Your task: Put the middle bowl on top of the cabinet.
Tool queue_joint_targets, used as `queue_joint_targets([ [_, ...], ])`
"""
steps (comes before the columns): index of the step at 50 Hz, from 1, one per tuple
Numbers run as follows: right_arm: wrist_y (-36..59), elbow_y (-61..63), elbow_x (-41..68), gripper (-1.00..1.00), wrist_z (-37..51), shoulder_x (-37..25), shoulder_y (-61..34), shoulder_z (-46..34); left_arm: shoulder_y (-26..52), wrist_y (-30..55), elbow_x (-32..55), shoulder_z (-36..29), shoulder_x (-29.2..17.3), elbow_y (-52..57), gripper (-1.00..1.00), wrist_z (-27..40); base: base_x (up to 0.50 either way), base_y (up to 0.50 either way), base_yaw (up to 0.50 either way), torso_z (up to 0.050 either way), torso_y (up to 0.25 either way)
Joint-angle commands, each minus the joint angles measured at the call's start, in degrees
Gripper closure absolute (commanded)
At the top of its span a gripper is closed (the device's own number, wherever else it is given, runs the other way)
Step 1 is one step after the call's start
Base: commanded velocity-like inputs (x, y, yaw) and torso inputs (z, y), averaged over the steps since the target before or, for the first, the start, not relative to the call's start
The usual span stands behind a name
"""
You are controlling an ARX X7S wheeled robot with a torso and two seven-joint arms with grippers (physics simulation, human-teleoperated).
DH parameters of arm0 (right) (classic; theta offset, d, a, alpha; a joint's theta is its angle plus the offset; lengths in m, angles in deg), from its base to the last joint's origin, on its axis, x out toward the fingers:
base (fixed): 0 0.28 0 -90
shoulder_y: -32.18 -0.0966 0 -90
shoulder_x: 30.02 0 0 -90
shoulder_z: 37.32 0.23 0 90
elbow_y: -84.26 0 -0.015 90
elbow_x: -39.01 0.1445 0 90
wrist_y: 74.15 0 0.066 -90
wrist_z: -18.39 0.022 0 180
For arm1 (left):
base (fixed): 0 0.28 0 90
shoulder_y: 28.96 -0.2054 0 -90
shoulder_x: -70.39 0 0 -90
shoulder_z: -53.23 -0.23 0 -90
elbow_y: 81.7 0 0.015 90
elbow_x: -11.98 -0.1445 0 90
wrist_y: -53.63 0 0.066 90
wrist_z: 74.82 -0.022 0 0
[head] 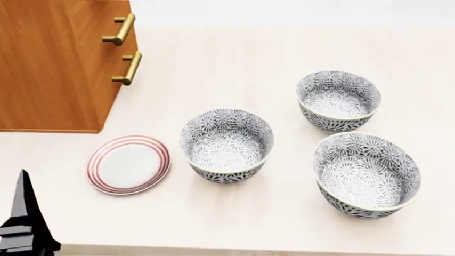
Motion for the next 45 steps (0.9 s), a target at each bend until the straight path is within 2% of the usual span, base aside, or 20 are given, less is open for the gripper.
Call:
queue_joint_targets([
  [1,0.1,0.2,-0.2,-1.00,0.9,-0.6,0.1,-0.4,0.4,0.2,1.1,0.2,-0.6,0.1,-1.00,0.7,0.00,0.50,0.00,0.000,0.000],
  [19,2.3,0.9,-1.0,-1.00,2.8,-1.7,0.5,-0.5,0.4,0.4,2.1,-0.1,-1.3,0.3,-1.00,1.9,0.00,0.05,0.00,0.000,0.000],
  [34,2.0,0.6,-1.0,-1.00,3.9,-2.0,1.0,0.1,0.2,0.3,2.4,-0.9,-2.0,0.4,-1.00,2.5,0.49,0.16,0.00,0.000,0.000],
  [45,1.3,1.2,0.3,-1.00,4.4,-2.0,1.7,0.6,0.3,0.2,2.5,-1.5,-2.5,0.1,-1.00,2.8,0.00,0.00,0.00,0.000,0.000],
])
